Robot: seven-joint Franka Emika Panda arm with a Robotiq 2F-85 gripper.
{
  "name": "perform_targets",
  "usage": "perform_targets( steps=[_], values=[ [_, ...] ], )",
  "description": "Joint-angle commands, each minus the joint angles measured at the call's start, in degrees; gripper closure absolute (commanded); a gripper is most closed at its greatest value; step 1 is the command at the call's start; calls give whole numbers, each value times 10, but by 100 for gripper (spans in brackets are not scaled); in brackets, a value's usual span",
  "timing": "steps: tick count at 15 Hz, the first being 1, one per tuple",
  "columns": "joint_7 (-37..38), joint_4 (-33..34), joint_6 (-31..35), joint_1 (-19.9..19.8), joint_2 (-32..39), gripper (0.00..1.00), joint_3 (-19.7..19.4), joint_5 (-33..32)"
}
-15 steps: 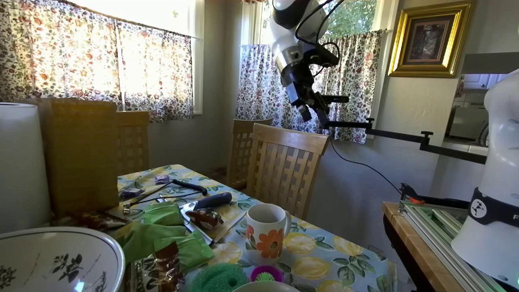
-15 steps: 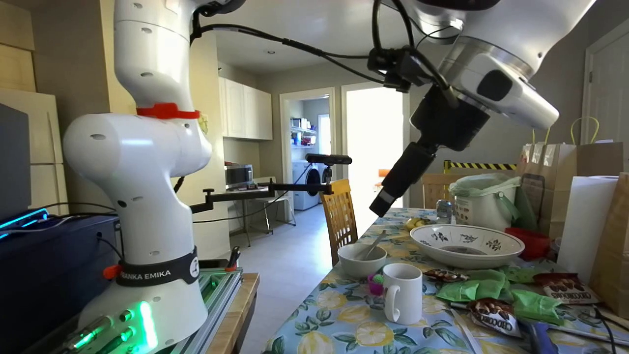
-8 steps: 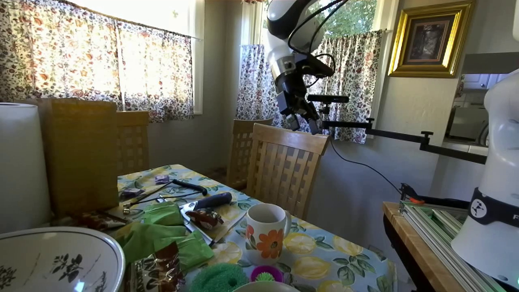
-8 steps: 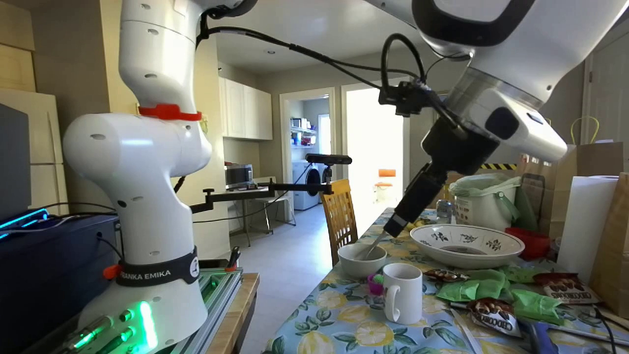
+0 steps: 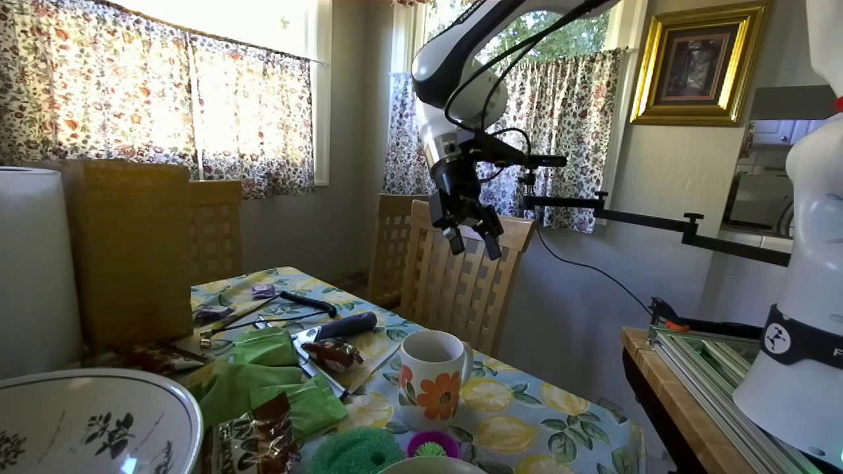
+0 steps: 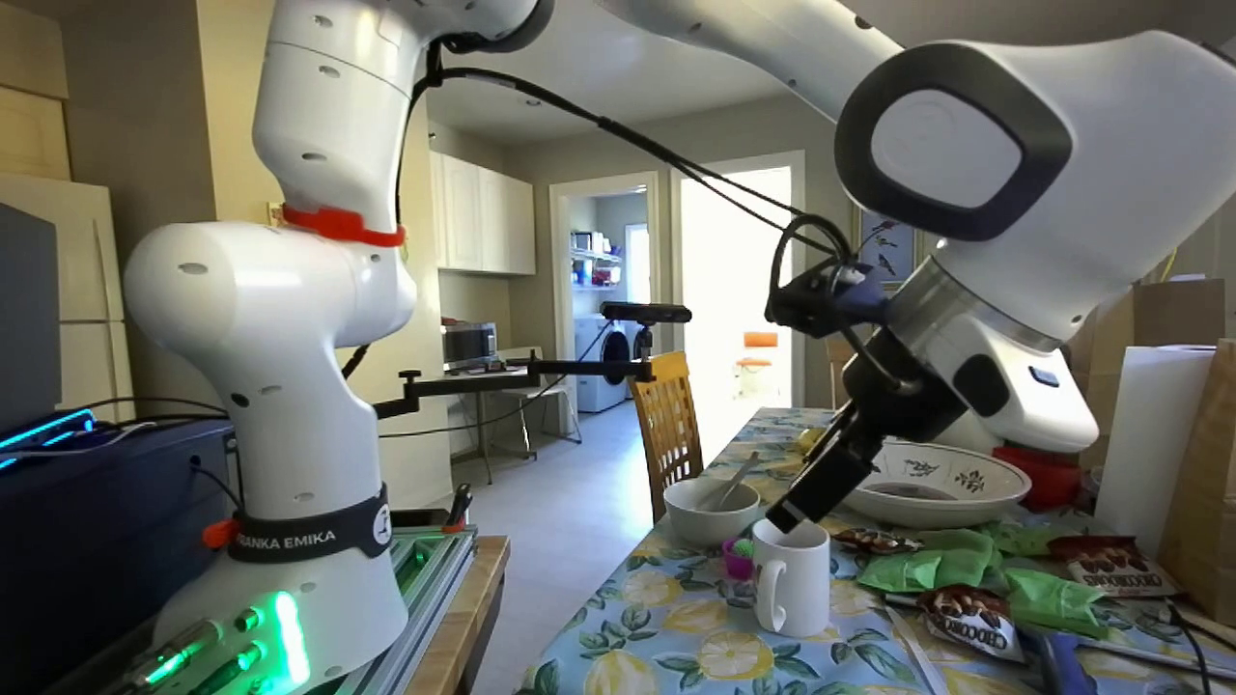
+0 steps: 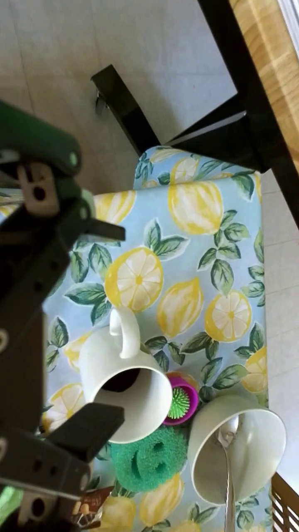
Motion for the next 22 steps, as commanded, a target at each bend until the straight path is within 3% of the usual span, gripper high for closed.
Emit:
perform_targets(
  steps=[1, 8, 16, 22],
  values=[
    [-23, -6, 27, -2, 20, 0, 9, 23],
    [-60, -15, 98, -3, 40, 0, 24, 18],
    [-56, -5, 84, -1, 43, 0, 25, 8],
    [-54, 7, 77, -9, 90, 0, 26, 17]
  ],
)
